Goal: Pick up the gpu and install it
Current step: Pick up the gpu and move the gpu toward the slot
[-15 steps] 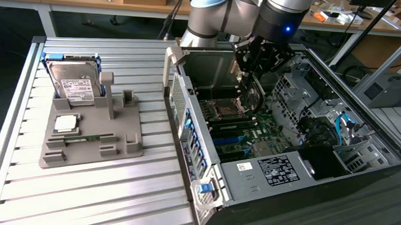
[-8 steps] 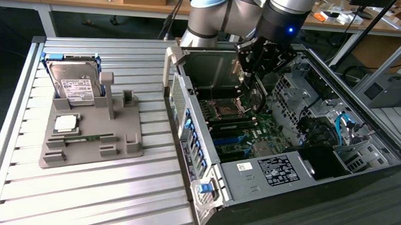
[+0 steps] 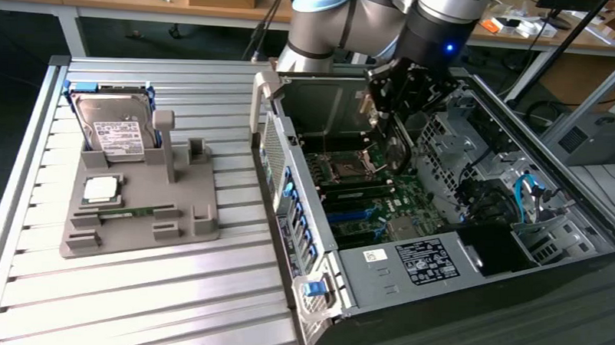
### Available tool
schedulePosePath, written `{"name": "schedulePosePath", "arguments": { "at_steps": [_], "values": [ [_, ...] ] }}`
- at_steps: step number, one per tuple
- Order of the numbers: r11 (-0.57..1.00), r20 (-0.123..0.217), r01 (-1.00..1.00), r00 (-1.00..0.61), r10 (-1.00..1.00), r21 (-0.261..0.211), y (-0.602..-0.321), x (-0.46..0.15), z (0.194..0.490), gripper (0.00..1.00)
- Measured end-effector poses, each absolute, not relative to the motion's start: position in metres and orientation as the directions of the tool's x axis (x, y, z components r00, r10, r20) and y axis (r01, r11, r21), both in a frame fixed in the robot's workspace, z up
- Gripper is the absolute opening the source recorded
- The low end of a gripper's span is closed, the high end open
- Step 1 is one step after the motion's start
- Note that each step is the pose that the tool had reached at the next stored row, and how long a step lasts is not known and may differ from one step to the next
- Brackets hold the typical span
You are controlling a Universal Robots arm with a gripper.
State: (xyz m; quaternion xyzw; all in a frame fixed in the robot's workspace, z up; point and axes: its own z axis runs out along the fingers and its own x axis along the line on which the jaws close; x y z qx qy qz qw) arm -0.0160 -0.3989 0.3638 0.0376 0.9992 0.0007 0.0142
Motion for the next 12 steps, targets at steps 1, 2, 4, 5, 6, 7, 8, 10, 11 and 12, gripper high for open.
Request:
{"name": "schedulePosePath", "arguments": {
  "at_steps": [1, 2, 4, 5, 6, 7, 8, 10, 11, 12],
  "values": [
    [0.997, -0.028, 0.075, -0.997, 0.075, 0.003, -0.3989, -0.0152, 0.3636, 0.27],
    [0.997, -0.028, 0.075, -0.997, 0.075, 0.002, -0.3989, -0.0146, 0.3634, 0.27],
    [0.997, -0.028, 0.075, -0.997, 0.075, 0.002, -0.3988, -0.0131, 0.363, 0.27],
    [0.997, -0.028, 0.075, -0.997, 0.075, 0.003, -0.3989, -0.012, 0.3627, 0.27],
    [0.997, -0.028, 0.075, -0.997, 0.075, 0.003, -0.3989, -0.0112, 0.3624, 0.27],
    [0.997, -0.028, 0.075, -0.997, 0.075, 0.002, -0.3989, -0.0106, 0.3622, 0.27],
    [0.997, -0.028, 0.075, -0.997, 0.075, 0.003, -0.3989, -0.0095, 0.3619, 0.27],
    [0.997, -0.028, 0.075, -0.997, 0.075, 0.002, -0.3989, -0.0077, 0.3612, 0.27],
    [0.997, -0.028, 0.075, -0.997, 0.075, 0.003, -0.3989, -0.0066, 0.3609, 0.27],
    [0.997, -0.028, 0.075, -0.997, 0.075, 0.003, -0.3989, -0.0055, 0.3604, 0.27]
  ]
}}
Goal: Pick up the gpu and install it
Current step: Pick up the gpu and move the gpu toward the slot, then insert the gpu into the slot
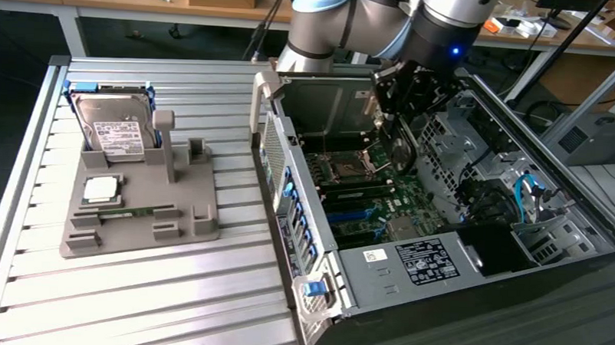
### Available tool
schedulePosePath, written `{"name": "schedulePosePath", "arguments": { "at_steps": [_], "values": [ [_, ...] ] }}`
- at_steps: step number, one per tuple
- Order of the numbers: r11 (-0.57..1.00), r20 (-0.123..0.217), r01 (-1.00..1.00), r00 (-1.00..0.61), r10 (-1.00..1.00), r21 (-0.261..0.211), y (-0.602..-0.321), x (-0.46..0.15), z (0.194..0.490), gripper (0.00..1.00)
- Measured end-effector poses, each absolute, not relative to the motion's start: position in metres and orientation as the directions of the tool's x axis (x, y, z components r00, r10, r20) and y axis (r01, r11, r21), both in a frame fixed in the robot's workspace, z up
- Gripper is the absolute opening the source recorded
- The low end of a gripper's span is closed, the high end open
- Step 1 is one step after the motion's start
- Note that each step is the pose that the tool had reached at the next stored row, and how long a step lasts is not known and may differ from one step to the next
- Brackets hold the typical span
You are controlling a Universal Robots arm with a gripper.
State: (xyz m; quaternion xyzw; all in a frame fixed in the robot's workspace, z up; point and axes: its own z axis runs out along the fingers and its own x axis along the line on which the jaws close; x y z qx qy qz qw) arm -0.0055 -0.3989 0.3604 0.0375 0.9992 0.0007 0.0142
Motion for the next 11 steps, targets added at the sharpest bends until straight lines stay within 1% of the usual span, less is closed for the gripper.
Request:
{"name": "schedulePosePath", "arguments": {
  "at_steps": [11],
  "values": [
    [0.997, -0.028, 0.075, -0.997, 0.075, 0.003, -0.3989, 0.0016, 0.3573, 0.27]
  ]
}}
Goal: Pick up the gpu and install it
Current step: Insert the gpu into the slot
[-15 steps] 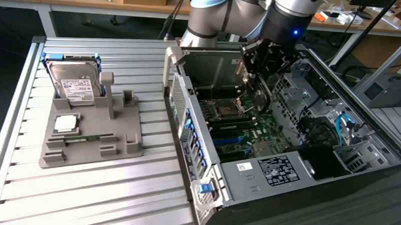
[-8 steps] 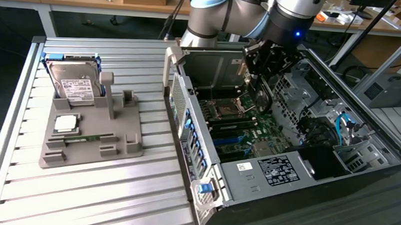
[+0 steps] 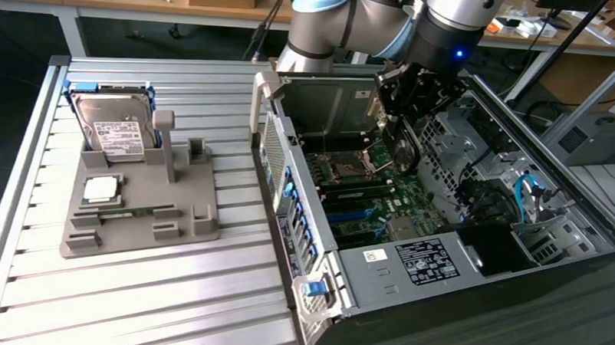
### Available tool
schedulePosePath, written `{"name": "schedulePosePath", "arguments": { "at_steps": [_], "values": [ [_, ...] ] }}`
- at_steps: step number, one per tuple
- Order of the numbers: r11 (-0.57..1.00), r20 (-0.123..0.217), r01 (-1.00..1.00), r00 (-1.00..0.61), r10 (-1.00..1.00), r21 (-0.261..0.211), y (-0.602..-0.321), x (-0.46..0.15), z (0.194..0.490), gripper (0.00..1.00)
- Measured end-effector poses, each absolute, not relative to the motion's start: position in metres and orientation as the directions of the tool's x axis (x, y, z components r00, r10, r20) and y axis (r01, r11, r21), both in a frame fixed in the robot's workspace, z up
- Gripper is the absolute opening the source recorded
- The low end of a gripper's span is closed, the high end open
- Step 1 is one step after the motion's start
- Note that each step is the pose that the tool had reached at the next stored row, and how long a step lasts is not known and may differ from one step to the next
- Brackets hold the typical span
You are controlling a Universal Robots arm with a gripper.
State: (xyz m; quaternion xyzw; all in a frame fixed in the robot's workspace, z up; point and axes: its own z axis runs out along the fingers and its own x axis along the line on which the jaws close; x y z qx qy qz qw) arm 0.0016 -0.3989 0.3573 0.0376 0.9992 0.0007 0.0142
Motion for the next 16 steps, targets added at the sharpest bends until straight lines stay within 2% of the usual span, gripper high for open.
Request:
{"name": "schedulePosePath", "arguments": {
  "at_steps": [16],
  "values": [
    [1.0, -0.028, -0.009, -1.0, -0.008, 0.002, -0.3989, 0.0016, 0.3572, 0.27]
  ]
}}
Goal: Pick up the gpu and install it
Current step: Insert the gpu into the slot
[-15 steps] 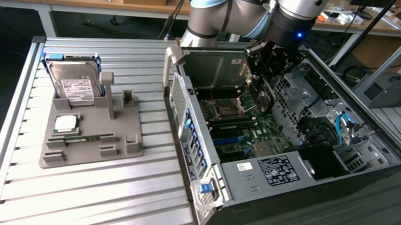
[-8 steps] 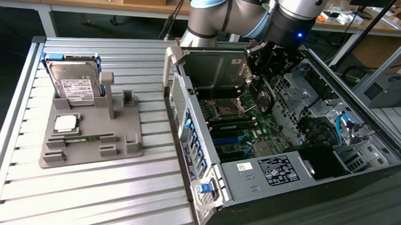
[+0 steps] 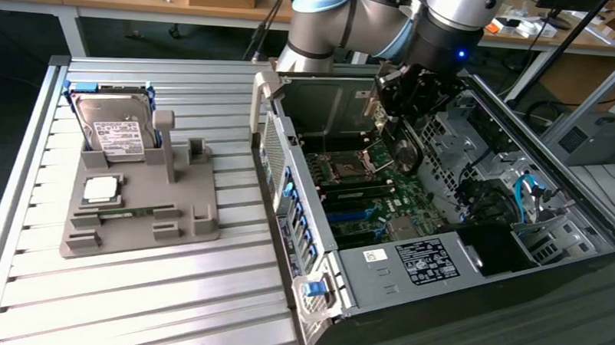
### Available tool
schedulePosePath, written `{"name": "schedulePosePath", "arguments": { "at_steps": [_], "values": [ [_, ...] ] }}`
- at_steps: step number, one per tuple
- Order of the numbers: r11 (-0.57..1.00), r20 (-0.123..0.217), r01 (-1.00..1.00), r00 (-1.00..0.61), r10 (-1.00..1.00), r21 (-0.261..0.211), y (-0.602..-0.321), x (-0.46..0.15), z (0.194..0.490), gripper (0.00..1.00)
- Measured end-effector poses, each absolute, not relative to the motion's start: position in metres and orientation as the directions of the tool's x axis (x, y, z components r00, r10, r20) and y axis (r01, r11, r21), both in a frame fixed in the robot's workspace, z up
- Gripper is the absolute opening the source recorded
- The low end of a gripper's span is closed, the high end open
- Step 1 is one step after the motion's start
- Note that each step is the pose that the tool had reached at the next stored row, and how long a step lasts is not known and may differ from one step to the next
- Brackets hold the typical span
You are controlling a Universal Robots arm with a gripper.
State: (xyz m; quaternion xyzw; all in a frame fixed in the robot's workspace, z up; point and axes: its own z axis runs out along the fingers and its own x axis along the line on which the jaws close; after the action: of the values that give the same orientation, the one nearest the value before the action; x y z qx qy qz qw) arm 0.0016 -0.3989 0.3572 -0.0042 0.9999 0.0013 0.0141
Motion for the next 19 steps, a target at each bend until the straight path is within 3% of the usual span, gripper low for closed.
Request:
{"name": "schedulePosePath", "arguments": {
  "at_steps": [19],
  "values": [
    [0.993, -0.028, -0.115, -0.993, -0.115, 0.003, -0.3988, 0.0016, 0.3569, 0.27]
  ]
}}
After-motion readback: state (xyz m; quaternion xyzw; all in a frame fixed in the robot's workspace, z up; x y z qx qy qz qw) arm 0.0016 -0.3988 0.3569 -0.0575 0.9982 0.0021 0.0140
